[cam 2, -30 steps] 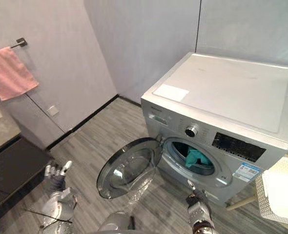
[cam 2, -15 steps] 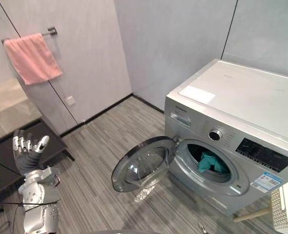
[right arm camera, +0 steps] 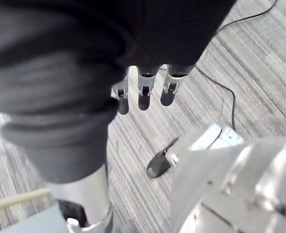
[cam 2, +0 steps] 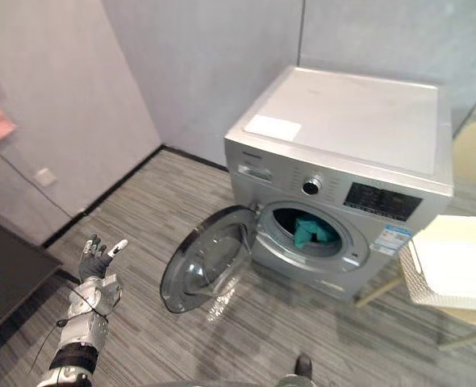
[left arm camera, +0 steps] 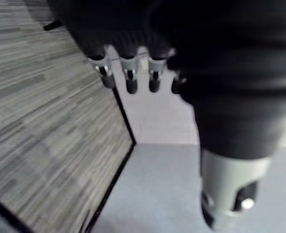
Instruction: Pick up the laundry basket with both hands and put the clothes into the washing machine.
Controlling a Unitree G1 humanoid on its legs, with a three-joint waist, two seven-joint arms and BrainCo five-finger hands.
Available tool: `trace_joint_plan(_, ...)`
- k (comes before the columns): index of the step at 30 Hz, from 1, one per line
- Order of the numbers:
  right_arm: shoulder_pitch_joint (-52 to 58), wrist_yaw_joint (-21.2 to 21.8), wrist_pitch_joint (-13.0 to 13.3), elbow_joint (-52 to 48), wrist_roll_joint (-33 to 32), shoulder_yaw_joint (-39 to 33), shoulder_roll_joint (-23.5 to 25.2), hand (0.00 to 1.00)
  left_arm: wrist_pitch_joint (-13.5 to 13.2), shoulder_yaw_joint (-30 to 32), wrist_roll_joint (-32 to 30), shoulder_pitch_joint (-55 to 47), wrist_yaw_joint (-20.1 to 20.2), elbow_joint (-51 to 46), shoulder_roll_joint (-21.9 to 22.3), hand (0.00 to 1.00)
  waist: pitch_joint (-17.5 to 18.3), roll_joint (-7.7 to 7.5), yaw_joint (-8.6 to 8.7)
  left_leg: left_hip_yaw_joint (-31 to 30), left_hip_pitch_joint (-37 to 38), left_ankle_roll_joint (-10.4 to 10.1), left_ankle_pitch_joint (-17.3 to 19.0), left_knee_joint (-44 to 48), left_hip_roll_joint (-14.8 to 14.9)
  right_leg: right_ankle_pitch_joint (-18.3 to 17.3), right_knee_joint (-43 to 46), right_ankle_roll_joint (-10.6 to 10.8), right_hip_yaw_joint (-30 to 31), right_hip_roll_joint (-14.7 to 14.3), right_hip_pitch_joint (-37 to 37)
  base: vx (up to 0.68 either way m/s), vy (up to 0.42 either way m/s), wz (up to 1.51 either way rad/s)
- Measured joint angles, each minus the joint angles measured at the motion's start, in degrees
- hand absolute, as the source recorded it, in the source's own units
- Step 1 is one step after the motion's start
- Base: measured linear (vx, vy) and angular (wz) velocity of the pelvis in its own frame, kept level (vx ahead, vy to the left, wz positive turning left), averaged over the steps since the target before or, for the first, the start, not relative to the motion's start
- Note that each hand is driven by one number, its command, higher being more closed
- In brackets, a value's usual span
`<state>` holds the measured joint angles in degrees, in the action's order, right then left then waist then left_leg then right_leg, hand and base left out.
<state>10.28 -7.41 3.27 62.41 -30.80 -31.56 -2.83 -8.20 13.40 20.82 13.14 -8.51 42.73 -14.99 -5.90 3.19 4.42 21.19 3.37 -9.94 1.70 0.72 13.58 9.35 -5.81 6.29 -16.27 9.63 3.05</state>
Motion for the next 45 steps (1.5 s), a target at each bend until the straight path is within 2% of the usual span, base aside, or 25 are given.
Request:
trace_joint_plan(2,-0.48,-0.01,0.01,-0.16,-0.05,-1.96,0.05,0.0,0.96,-0.03,1.22,4.15,1.04,5.56,-1.45,0.0,-1.65,-1.24,0.34,1.25,-0.78,-0.13,-0.11,0.63,0.53,0.44,0.03,-0.26,1.08,-0.57,1.4,0.05,-0.01,-0.37)
trace_joint_plan(3,-1.05,-0.02,0.02,-0.22,-0.07,-3.3,-0.17,0.0,1.53,-0.18,1.71,6.41,1.44,8.58,-2.11,0.0,-2.94,-2.16,1.38,1.74,-1.01,-0.13,-0.11,0.95,0.59,0.48,0.04,-0.27,1.48,-0.61,1.85,0.05,-0.003,-0.34)
trace_joint_plan(4,-1.39,-0.04,0.15,-0.3,-0.08,-4.19,-0.28,0.0,1.83,-0.43,1.81,8.38,2.08,10.8,-2.26,0.0,-3.79,-3.04,1.28,2.9,-1.11,-0.19,-0.07,1.54,0.57,0.73,0.05,-0.28,2.58,-0.61,2.61,0.05,0.0,-0.38)
trace_joint_plan(8,-2.23,0.06,0.2,-0.48,-0.3,-4.22,0.26,0.0,2.82,-3.78,0.99,12.34,3.59,14.07,-1.9,0.0,-5.87,-4.59,1.66,4.71,-2.22,-0.61,0.89,4.23,0.98,0.81,0.09,-0.37,4.02,-0.57,3.79,0.03,0.001,-0.26)
trace_joint_plan(12,-4.17,0.18,0.32,-0.93,-2.09,-3.76,0.37,0.0,2.41,-4.79,0.62,12.72,4.21,14.04,-0.81,0.0,-7.91,-4.44,1.29,5.65,-3.15,-0.15,2.25,6.64,1.5,0.65,2.66,-0.52,4.2,-0.38,5.47,-0.02,0.004,-0.11)
trace_joint_plan(13,-4.77,0.29,0.62,-1.28,-2.78,-3.07,0.73,0.0,2.06,-6.53,0.58,12.78,4.22,14.02,-0.3,0.0,-8.19,-4.71,1.15,5.7,-3.18,-0.11,3.65,7.36,1.53,0.04,2.84,-0.33,4.23,-0.25,5.39,-0.05,0.017,0.0)
trace_joint_plan(17,-5.1,0.45,0.85,-3.33,-4.12,-0.91,1.88,0.0,1.97,-11.21,0.48,12.44,3.76,13.87,1.88,0.0,-8.53,-5.15,1.09,5.74,-3.52,0.22,4.96,8.52,1.17,-0.18,3.93,-0.04,4.2,0.69,5.5,-0.06,0.031,0.07)
trace_joint_plan(20,-5.31,1.3,0.91,-3.87,-4.6,0.99,2.57,0.0,1.41,-17.16,1.33,10.12,3.47,12.16,4.83,0.0,-8.66,-5.42,1.14,5.76,-3.61,0.34,5.01,8.22,0.34,-0.33,4.17,0.26,4.26,1.49,5.57,-0.05,0.018,0.03)
trace_joint_plan(25,-5.25,1.26,0.9,-5.0,-4.62,1.12,2.95,0.0,1.26,-30.23,7.18,7.89,4.64,10.89,10.69,0.0,-8.53,-5.09,1.23,5.43,-3.36,0.38,4.68,7.13,-0.41,-0.51,4.17,0.8,3.72,2.15,5.44,0.01,0.005,0.03)
trace_joint_plan(26,-5.26,1.23,0.9,-5.41,-4.63,1.24,2.98,0.0,1.42,-35.62,8.27,7.89,5.35,10.77,12.35,0.0,-8.48,-4.74,1.34,5.35,-2.75,0.39,4.59,6.67,-0.84,-0.49,4.18,0.99,3.66,2.46,5.26,0.07,0.03,0.07)
trace_joint_plan(27,-5.23,1.09,0.88,-5.37,-4.7,1.44,3.03,0.0,1.51,-37.5,9.05,7.92,6.36,10.77,13.65,0.0,-8.41,-4.6,1.52,5.34,-2.46,0.42,4.5,6.16,-1.13,-0.58,4.17,1.14,3.61,2.62,5.14,0.07,0.029,0.02)
trace_joint_plan(32,-5.22,1.05,0.87,-5.55,-5.95,3.45,3.04,0.0,1.66,-39.83,10.06,9.06,6.97,10.93,15.49,0.0,-8.5,-4.34,3.56,6.07,-2.36,0.48,3.61,5.04,-1.62,-0.61,4.1,1.19,4.05,2.77,5.96,0.01,0.003,-0.07)
trace_joint_plan(35,-4.37,1.17,0.86,-9.21,-6.95,6.53,2.1,0.0,1.71,-36.07,10.02,15.77,6.08,14.32,15.45,0.0,-8.55,-4.15,4.72,12.11,-1.58,0.02,3.38,3.43,-1.71,0.0,4.84,1.15,9.68,1.34,10.57,-0.03,-0.019,-0.92)
trace_joint_plan(36,-3.67,1.29,0.86,-11.34,-6.97,7.71,1.59,0.0,1.66,-33.0,10.05,18.49,5.39,15.47,15.38,0.0,-8.56,-4.15,5.63,14.39,-1.36,-0.03,3.42,3.27,-1.66,0.28,5.05,1.05,11.99,0.67,12.11,-0.03,-0.025,-1.19)
trace_joint_plan(37,-2.81,1.44,0.95,-14.18,-7.02,8.02,0.91,0.0,1.77,-29.33,10.19,22.6,3.41,16.8,14.82,0.0,-8.61,-4.18,7.02,17.77,-0.72,-0.11,3.47,3.25,-1.57,0.61,5.69,0.85,15.04,-0.38,14.2,-0.02,-0.038,-1.83)
trace_joint_plan(38,-0.98,1.56,1.56,-17.48,-7.19,7.92,-0.44,0.0,2.53,-22.21,11.18,25.51,0.6,19.91,12.76,0.0,-8.69,-4.09,8.17,22.83,1.24,-0.83,3.89,3.36,-0.84,0.71,6.69,0.74,19.56,-2.05,16.24,-0.01,-0.062,-2.0)
trace_joint_plan(39,0.8,1.84,2.11,-19.18,-8.09,7.67,-1.14,0.0,3.05,-18.28,11.29,27.68,-0.52,19.86,11.11,0.0,-8.91,-4.14,8.81,26.6,2.24,-1.93,4.64,3.92,0.05,0.8,7.59,0.61,22.02,-4.04,17.66,-0.01,-0.062,-1.65)
trace_joint_plan(41,2.54,2.41,2.26,-19.46,-8.15,6.98,-0.85,0.0,3.53,-13.7,11.3,31.44,-1.0,19.42,9.13,0.0,-9.33,-5.08,8.76,29.96,2.59,-2.5,5.02,4.44,0.8,0.78,8.75,0.59,24.22,-5.8,19.76,-0.04,-0.075,-0.93)
trace_joint_plan(42,3.32,2.45,2.24,-19.34,-8.17,6.74,-0.65,0.0,4.33,-12.07,11.31,34.0,-1.72,17.42,7.92,0.0,-9.64,-5.65,8.7,31.68,2.17,-3.18,5.55,5.32,1.43,0.72,8.75,0.56,25.1,-6.67,21.0,-0.06,-0.082,-0.71)
trace_joint_plan(43,3.7,2.45,2.24,-19.13,-8.2,6.5,-0.62,0.0,6.96,-11.27,11.62,34.9,-2.39,17.76,7.78,0.0,-9.67,-5.79,8.57,32.4,1.97,-3.4,5.74,5.8,1.67,0.49,8.65,0.44,25.17,-6.86,21.47,-0.05,-0.069,-0.54)
trace_joint_plan(45,3.68,2.57,1.76,-18.22,-9.59,4.49,-0.12,0.0,7.62,-9.78,12.92,35.32,-3.02,17.72,7.84,0.0,-9.8,-6.0,8.59,34.05,0.77,-3.79,6.51,7.43,2.93,0.64,8.56,-0.19,24.77,-7.56,23.35,-0.06,-0.089,-0.4)
